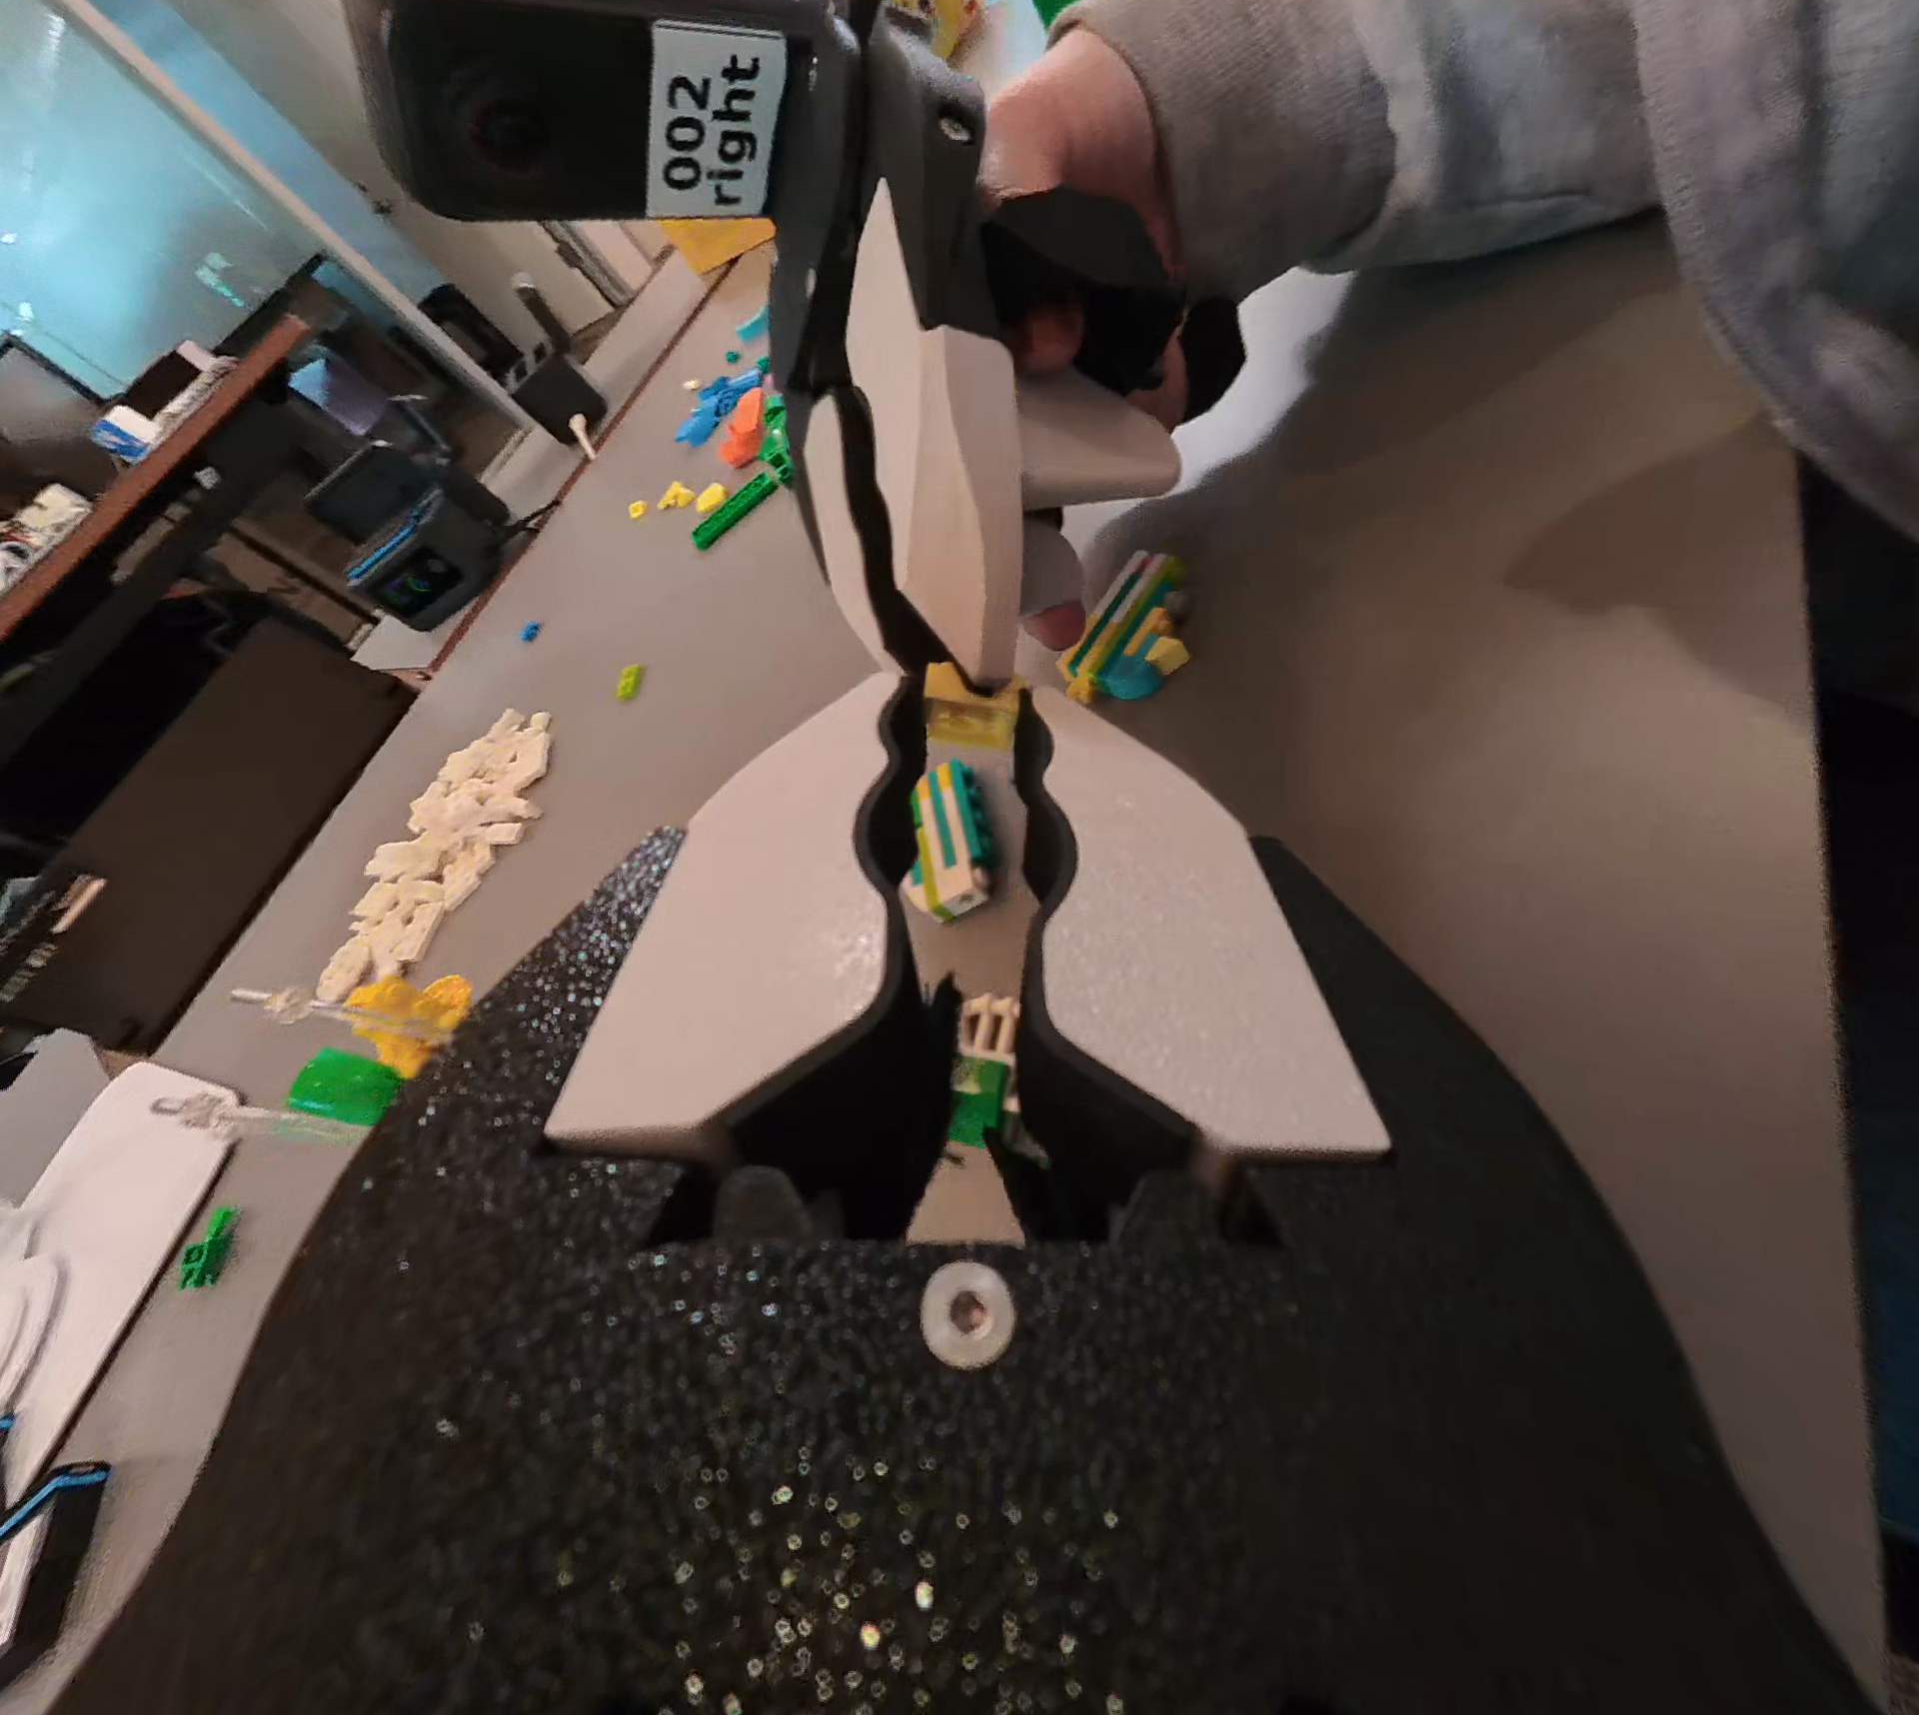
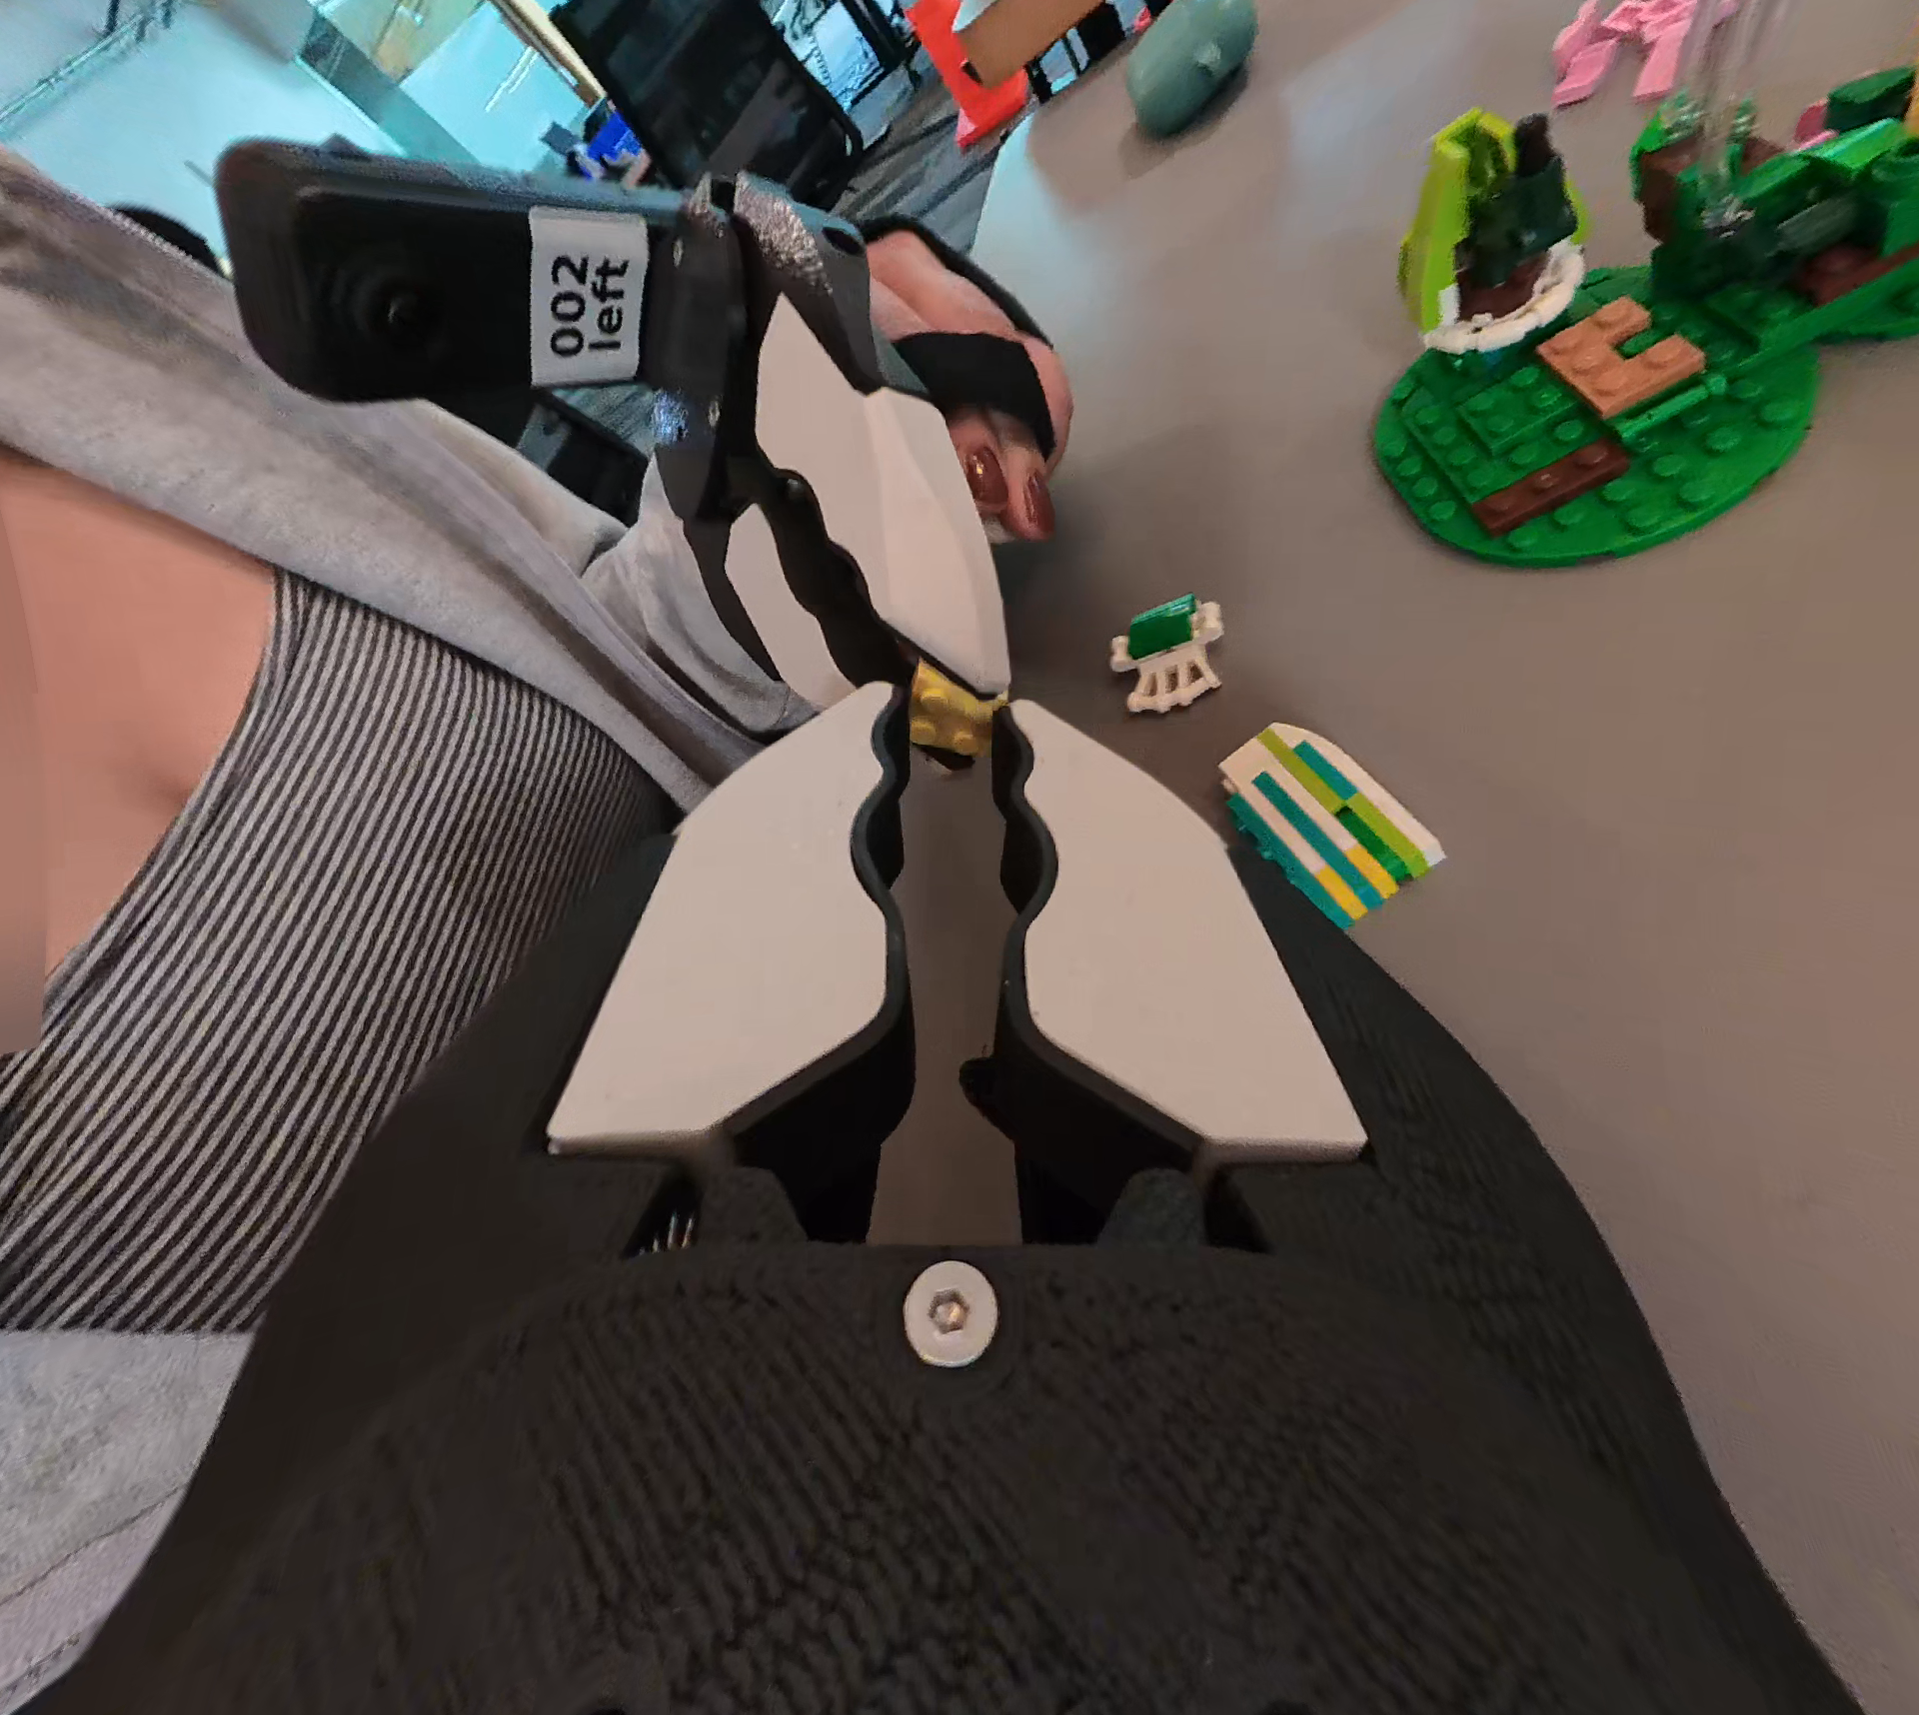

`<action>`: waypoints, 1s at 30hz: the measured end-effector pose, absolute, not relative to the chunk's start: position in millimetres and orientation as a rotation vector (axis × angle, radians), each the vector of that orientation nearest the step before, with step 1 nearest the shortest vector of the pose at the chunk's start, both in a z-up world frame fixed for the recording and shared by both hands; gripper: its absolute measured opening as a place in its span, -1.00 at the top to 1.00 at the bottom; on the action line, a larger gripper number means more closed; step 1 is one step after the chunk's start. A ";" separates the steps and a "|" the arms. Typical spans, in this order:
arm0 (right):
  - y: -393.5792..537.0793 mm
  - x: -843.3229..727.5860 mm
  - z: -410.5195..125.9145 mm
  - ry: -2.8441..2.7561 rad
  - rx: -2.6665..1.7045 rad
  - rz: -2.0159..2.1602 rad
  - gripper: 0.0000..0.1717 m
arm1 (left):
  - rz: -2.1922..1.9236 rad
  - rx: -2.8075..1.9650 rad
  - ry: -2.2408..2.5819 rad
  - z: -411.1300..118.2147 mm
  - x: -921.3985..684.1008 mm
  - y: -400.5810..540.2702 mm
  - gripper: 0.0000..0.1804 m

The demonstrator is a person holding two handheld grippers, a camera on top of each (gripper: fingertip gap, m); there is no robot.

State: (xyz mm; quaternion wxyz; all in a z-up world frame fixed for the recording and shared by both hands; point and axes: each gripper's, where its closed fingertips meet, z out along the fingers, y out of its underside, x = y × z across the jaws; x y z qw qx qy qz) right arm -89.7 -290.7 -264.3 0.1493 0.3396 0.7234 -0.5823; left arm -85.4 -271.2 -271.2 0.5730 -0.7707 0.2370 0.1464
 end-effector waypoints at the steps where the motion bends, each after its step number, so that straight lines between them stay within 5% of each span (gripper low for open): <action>1: -290.8 -87.2 -263.8 2.081 0.955 -1.671 0.84 | 0.315 -1.808 0.563 -270.9 -82.6 -271.8 0.81; 7: -292.4 -70.0 -264.3 2.093 0.824 -1.655 0.84 | 0.122 -1.793 0.584 -270.6 -65.7 -276.1 0.81; 9: -280.6 -71.9 -266.5 2.147 0.831 -1.667 1.00 | 0.063 -1.800 0.540 -268.6 -70.9 -285.3 0.82; 14: -264.0 -89.2 -230.4 2.110 0.820 -2.027 1.00 | -0.122 -1.713 0.270 -248.4 -87.9 -286.5 0.82; 17: -268.5 -82.7 -219.9 2.426 0.561 -2.226 0.73 | -0.449 -1.709 0.089 -244.6 -81.6 -277.9 0.82; 22: -288.2 -64.6 -233.1 3.182 -0.052 -2.090 0.68 | -0.798 -1.686 0.065 -242.9 -61.2 -287.6 0.82; 30: -311.3 -52.5 -259.9 3.308 -0.321 -1.922 0.70 | -1.015 -1.767 0.079 -259.2 -42.7 -294.7 0.82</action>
